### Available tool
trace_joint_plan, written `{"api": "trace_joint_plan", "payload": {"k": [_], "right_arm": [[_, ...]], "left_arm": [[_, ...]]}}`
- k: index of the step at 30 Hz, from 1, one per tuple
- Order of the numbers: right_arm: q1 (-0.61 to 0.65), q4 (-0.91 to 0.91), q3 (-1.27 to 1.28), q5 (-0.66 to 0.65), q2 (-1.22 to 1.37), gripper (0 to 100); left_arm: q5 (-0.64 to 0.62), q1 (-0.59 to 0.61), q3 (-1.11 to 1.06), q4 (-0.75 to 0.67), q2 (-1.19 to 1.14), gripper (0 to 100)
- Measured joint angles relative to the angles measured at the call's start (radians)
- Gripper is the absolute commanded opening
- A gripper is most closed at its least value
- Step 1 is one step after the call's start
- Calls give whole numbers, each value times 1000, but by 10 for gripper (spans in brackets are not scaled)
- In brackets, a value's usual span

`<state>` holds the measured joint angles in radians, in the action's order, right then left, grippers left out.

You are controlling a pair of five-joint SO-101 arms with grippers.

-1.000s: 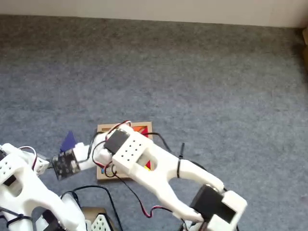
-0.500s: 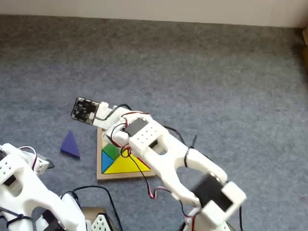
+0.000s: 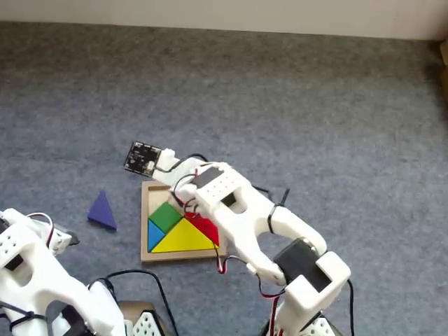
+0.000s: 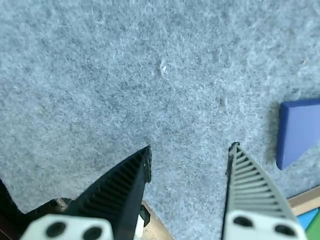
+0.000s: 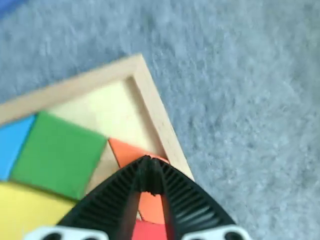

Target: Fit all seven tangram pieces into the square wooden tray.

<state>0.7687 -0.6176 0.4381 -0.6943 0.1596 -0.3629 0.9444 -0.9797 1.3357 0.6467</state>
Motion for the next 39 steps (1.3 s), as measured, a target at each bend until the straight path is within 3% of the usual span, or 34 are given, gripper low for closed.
{"api": "trace_joint_plan", "payload": {"k": [9, 14, 17, 21, 29, 33, 39], "right_arm": [[-71, -173, 3, -77, -89, 5], [-71, -354, 58, -75, -338, 5], [-78, -417, 155, 14, -516, 5], [-124, -428, 338, 153, -756, 7], [-322, -431, 677, 272, -1140, 9], [-420, -431, 790, 336, -1263, 9], [-496, -416, 945, 377, -1402, 9]], "left_arm": [[0, 0, 0, 0, 0, 252], [0, 0, 0, 0, 0, 252], [15, 0, 26, -3, 0, 252], [153, 8, 92, -3, 0, 252], [397, 8, 249, -3, 0, 252], [485, -77, 299, 17, 0, 255], [500, -287, 327, 80, 0, 313]]}}
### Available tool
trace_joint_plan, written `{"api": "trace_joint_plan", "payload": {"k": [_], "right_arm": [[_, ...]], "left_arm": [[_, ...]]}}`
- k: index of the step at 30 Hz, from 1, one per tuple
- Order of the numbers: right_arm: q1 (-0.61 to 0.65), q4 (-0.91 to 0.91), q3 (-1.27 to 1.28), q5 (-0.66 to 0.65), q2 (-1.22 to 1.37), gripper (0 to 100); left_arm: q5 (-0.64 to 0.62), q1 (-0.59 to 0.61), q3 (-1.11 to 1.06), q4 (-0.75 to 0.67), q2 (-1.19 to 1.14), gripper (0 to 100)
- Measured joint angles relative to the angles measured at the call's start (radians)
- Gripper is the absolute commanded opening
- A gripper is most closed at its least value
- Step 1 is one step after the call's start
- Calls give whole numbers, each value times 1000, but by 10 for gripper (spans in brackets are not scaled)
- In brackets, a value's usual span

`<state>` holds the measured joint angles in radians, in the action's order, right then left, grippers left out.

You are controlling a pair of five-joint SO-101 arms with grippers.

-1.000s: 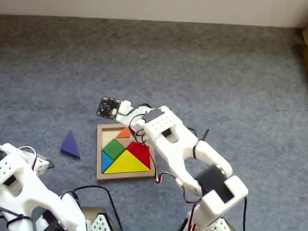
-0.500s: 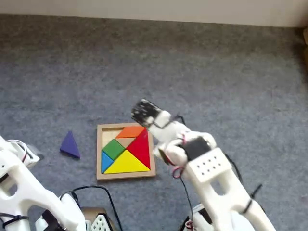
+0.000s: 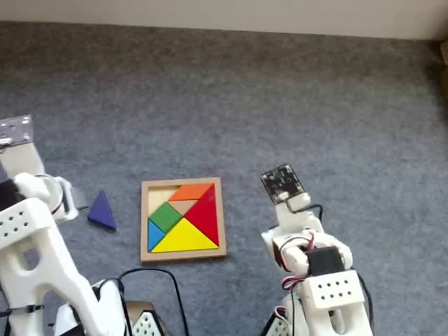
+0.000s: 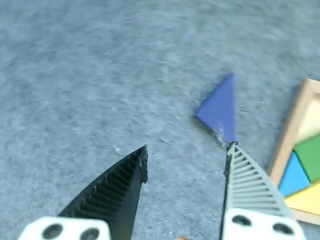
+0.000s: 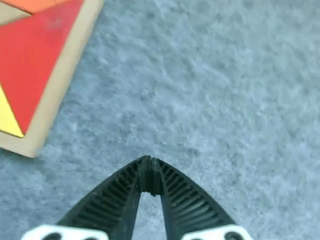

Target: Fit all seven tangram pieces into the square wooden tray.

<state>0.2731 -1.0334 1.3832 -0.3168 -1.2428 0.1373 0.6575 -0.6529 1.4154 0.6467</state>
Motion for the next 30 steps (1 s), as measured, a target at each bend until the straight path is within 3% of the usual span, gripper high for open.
{"api": "trace_joint_plan", "payload": {"k": [7, 11, 20, 30], "right_arm": [[-61, 135, 249, 0, -137, 9], [-64, 157, 295, 2, -226, 9], [-63, 94, 295, 2, -425, 9], [-63, 69, 295, 2, -456, 9]], "left_arm": [[-60, -112, -57, -21, 0, 345], [-6, -137, -80, -52, -40, 344], [46, -141, -74, -230, -390, 330], [48, -141, 146, -253, -767, 245]]}}
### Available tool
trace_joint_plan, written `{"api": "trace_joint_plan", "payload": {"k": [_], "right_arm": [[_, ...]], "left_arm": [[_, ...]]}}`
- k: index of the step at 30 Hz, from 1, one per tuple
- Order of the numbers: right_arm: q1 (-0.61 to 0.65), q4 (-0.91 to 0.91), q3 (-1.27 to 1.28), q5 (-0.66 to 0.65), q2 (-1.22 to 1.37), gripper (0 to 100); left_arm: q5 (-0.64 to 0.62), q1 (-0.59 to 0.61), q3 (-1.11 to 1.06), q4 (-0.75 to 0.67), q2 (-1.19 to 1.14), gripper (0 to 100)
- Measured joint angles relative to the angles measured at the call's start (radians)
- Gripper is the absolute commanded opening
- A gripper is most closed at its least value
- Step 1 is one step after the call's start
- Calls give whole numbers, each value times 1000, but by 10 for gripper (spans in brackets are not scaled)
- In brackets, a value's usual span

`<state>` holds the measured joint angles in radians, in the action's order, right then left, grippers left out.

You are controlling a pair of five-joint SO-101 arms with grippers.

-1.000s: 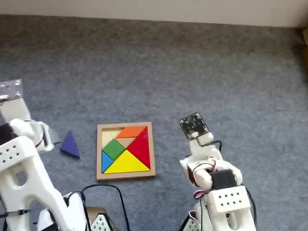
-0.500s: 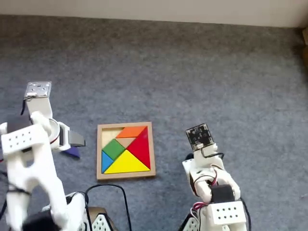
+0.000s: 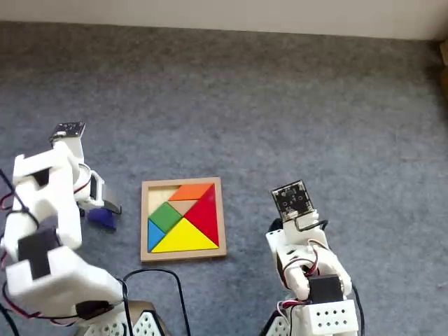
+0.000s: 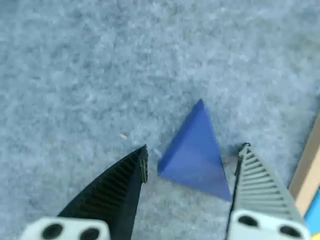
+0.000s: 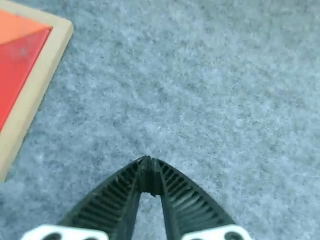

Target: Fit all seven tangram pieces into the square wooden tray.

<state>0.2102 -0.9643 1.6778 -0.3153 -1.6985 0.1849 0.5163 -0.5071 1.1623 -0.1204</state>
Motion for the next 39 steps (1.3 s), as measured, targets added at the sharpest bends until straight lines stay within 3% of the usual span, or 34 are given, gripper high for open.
{"api": "trace_joint_plan", "payload": {"k": [7, 19, 27, 33, 39], "right_arm": [[0, 0, 0, 0, 0, 9], [0, 0, 0, 0, 0, 9], [0, 0, 0, -11, 0, 9], [0, 0, 0, -61, 0, 9], [0, 0, 0, -66, 0, 9]], "left_arm": [[0, -3, 124, 20, -158, 193], [-2, -15, 138, 41, -84, 161], [2, -198, 140, 72, 5, 166], [2, -273, 140, 144, 158, 281], [-41, -201, 140, 284, 308, 306]]}}
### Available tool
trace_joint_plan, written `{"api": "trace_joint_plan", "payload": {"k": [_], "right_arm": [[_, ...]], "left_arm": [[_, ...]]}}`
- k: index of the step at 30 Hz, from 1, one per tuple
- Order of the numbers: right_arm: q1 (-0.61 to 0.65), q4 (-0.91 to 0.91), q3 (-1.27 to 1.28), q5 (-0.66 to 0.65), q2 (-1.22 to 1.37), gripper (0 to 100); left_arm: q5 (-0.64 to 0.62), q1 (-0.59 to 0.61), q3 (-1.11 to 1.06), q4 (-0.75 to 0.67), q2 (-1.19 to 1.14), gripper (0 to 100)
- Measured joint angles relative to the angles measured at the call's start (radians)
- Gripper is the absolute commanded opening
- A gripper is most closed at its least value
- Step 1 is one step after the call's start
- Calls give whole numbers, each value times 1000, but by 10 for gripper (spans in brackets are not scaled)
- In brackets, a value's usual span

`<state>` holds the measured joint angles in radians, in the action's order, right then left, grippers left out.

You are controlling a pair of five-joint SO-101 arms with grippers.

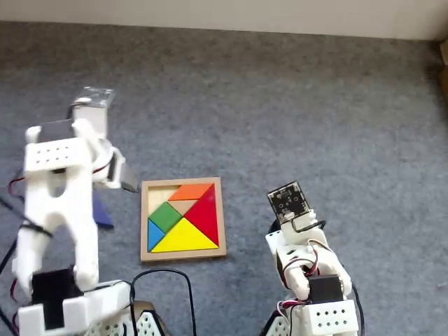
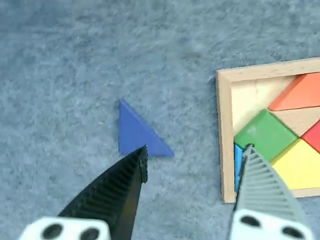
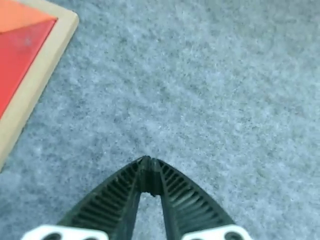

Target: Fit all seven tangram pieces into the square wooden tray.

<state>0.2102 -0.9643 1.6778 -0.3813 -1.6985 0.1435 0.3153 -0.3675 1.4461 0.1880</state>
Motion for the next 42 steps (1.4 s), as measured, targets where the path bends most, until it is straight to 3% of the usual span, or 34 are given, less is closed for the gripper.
{"api": "trace_joint_plan", "payload": {"k": [7, 17, 27, 37, 42], "right_arm": [[0, 0, 0, 0, 0, 9], [0, 0, 0, 0, 0, 9], [0, 0, 0, 0, 0, 9], [0, 0, 0, 0, 0, 9], [0, 0, 0, 0, 0, 9]], "left_arm": [[-14, 140, -100, 64, 84, 306], [-23, 270, -425, -269, 104, 306], [-80, 261, -537, -483, 86, 305], [-87, 242, -371, -402, -158, 303], [-87, 242, -315, -365, -209, 248]]}}
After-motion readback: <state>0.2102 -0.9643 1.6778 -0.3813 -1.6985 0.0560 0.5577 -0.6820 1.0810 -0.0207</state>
